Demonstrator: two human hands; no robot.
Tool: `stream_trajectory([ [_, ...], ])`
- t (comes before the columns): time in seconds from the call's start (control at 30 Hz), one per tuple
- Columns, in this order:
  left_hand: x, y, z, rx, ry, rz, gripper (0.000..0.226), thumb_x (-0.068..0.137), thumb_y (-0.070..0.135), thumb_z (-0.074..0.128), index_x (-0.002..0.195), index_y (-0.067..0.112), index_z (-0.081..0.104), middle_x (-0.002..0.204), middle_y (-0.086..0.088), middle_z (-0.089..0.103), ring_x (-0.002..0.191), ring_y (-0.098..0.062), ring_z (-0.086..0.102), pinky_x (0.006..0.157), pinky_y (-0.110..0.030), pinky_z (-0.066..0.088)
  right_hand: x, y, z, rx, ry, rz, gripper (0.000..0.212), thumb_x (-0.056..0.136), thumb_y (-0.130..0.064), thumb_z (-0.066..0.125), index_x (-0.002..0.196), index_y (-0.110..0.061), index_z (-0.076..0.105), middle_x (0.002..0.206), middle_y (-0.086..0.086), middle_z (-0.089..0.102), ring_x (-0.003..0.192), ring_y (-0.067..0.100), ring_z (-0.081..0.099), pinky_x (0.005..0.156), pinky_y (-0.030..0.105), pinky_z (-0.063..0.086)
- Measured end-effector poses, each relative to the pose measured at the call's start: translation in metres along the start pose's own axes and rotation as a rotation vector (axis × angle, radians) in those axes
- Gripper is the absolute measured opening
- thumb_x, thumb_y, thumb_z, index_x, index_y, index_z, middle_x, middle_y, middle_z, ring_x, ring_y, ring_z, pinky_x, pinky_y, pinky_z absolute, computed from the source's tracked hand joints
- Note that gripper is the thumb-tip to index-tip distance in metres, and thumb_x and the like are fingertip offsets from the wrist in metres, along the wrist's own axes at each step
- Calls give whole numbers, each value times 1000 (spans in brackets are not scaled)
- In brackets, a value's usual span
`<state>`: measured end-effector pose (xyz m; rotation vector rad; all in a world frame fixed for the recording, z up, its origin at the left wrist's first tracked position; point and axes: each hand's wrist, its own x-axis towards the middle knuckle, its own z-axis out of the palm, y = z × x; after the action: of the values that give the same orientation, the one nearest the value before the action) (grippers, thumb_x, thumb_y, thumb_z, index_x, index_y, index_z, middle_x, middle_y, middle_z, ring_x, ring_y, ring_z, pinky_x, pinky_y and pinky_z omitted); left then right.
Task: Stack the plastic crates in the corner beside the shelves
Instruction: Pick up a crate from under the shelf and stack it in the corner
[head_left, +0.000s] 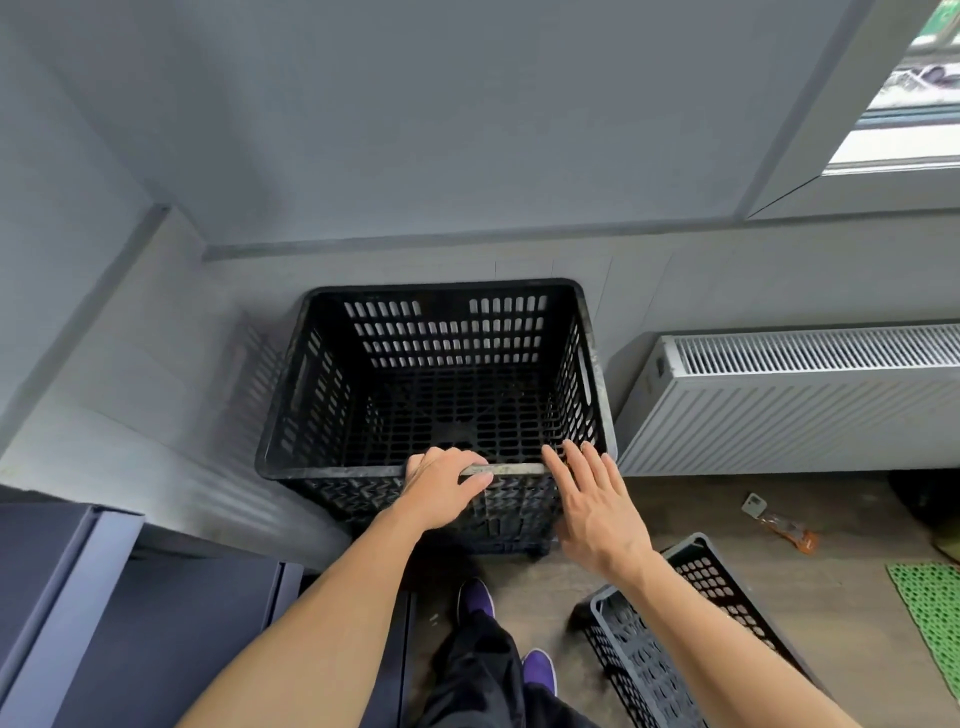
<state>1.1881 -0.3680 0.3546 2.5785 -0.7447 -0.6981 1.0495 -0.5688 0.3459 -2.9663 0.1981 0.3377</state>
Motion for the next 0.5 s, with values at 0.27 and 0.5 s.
stream_trajectory([
  [0.27, 3, 0, 1, -15, 1, -22, 34, 100, 52, 43, 127, 39, 58, 128, 15, 58, 130, -15, 35, 100, -30, 12, 10, 12, -11, 124, -102, -31, 97, 90, -40, 58, 163, -30, -5, 171, 2, -3, 156, 26, -10, 118, 38, -18],
  [0.5, 4, 0, 2, -33, 17, -19, 30, 99, 52, 44, 124, 43, 59, 122, 21, 57, 130, -12, 33, 103, -30, 11, 14, 15, -10, 179, -122, -20, 98, 86, -45, 59, 163, -32, -1, 171, 0, -1, 156, 24, -11, 117, 37, -19],
])
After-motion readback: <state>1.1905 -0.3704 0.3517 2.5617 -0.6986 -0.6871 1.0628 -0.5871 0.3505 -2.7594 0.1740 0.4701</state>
